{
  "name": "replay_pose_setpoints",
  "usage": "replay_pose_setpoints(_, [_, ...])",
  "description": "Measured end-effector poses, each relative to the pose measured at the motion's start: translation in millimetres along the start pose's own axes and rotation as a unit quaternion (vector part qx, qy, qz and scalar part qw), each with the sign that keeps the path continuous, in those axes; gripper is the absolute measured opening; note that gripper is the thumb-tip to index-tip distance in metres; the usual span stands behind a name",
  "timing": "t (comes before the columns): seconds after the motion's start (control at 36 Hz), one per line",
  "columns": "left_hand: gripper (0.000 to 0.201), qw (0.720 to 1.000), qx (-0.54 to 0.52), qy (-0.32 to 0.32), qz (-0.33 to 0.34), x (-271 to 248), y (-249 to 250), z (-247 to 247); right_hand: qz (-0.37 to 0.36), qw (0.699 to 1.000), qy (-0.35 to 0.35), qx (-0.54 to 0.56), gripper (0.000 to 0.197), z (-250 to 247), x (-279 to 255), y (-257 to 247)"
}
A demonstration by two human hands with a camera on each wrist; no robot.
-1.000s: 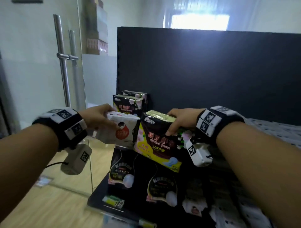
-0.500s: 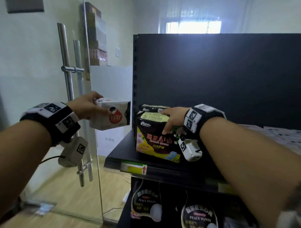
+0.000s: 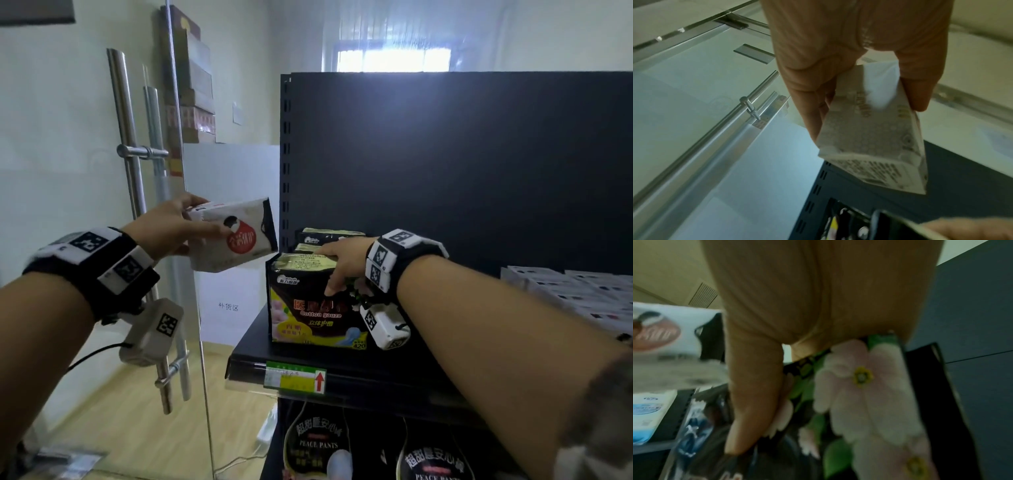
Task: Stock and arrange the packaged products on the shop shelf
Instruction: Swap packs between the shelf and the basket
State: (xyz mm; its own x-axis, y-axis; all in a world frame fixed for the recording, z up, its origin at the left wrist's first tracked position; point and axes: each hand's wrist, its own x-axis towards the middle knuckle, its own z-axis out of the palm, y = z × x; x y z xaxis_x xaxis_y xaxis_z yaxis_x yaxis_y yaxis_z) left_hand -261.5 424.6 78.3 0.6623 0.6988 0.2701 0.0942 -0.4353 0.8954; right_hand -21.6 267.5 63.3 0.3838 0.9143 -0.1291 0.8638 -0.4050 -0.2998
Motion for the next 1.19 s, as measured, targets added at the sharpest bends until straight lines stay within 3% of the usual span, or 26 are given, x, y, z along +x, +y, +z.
replay_pose_setpoints(0.22, [0.063, 0.996, -0.064, -0.038, 0.051, 0, 35, 28, -0.029, 0.999, 0.025, -0.009, 0.095, -2, -19, -4])
replay_pose_setpoints(0.31, [0.058, 0.993, -0.079, -0.059, 0.069, 1, 49, 49, -0.024, 0.99, 0.138, -0.02, 0.074, -12, -39, 10])
replay_pose_setpoints(0.36, [0.055, 0.99, -0.092, -0.071, 0.084, 0, 60, 66, -0.009, 0.982, 0.19, -0.016, 0.062, -24, -58, 27])
replay_pose_setpoints(0.44, [0.06, 0.986, -0.092, -0.098, 0.103, -5, 77, 95, 0.026, 0.976, 0.215, 0.007, 0.05, -43, -94, 61])
replay_pose_setpoints(0.64, [0.052, 0.977, -0.071, -0.152, 0.134, -32, 112, 191, 0.132, 0.954, 0.268, 0.017, 0.037, -70, -206, 170])
replay_pose_setpoints(0.86, [0.057, 0.966, -0.056, -0.211, 0.135, -60, 122, 302, 0.253, 0.929, 0.27, 0.025, 0.034, -72, -312, 288])
replay_pose_setpoints(1.0, [0.053, 0.96, -0.008, -0.239, 0.144, -78, 131, 398, 0.277, 0.927, 0.253, 0.022, 0.034, -72, -373, 355])
replay_pose_setpoints(1.19, [0.049, 0.965, 0.038, -0.239, 0.099, -95, 139, 489, 0.27, 0.937, 0.221, -0.016, 0.031, -55, -403, 410])
